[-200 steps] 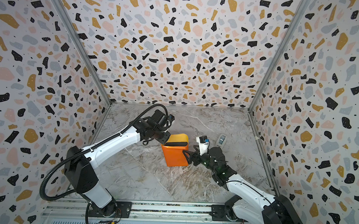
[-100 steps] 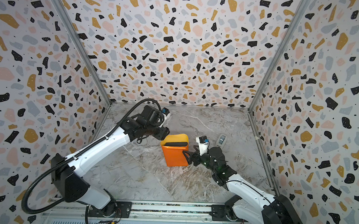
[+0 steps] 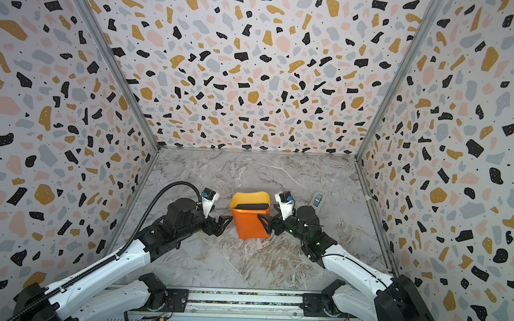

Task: Wrap a gift box in wrapping paper
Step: Fold the wrapping paper for the gift box.

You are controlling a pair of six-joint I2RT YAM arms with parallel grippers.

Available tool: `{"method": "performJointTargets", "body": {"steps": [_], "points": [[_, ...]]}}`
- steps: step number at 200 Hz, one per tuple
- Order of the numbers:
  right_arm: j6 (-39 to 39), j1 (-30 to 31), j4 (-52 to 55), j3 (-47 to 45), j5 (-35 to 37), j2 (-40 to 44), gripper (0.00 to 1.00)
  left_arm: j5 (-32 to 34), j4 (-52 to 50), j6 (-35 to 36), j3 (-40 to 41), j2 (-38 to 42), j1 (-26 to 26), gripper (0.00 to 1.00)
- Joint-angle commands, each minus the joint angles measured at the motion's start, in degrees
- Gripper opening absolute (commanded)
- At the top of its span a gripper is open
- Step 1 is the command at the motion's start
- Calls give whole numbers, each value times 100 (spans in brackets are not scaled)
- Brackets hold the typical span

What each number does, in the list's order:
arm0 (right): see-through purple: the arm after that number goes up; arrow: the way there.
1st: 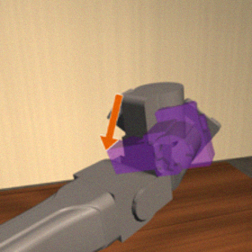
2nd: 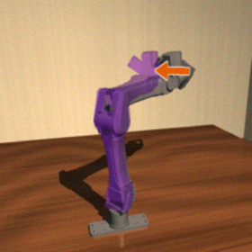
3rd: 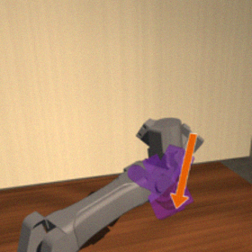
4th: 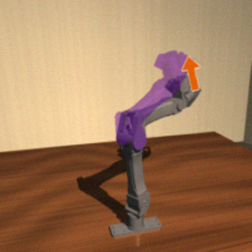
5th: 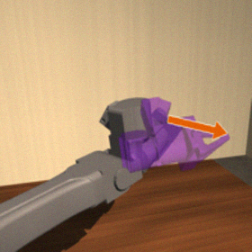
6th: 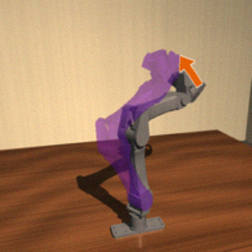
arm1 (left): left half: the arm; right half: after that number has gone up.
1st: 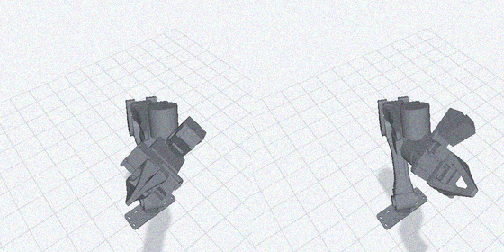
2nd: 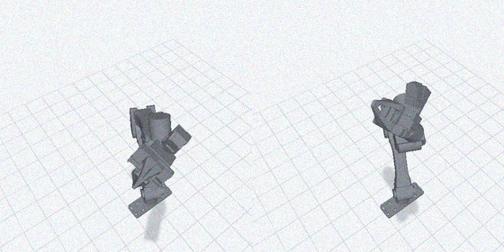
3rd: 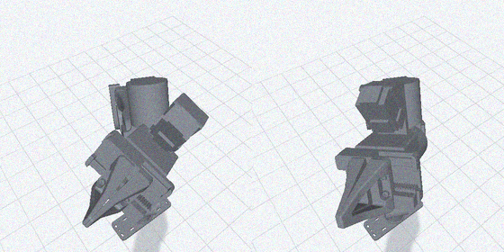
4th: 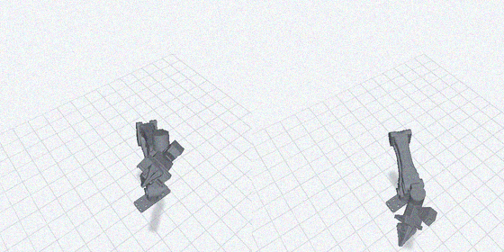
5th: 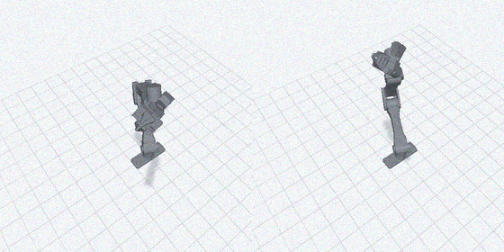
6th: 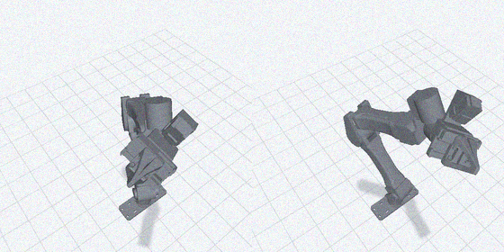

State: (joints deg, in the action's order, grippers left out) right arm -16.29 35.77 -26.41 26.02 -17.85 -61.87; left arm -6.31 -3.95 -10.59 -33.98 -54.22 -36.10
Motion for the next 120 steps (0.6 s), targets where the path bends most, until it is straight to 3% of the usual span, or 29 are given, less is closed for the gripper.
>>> {"method": "performJointTargets", "body": {"steps": [1,70,120], "points": [[68,35,-75,232,-103,-63,89,-336,1124,-158,12,-43,-43,96],[-1,53,-259,316,-167,-304,87,-597,2064,-494,35,-750,-134,94],[-54,67,-312,370,-229,-337,86,-849,2198,-620,-17,-1060,-205,86]]}}
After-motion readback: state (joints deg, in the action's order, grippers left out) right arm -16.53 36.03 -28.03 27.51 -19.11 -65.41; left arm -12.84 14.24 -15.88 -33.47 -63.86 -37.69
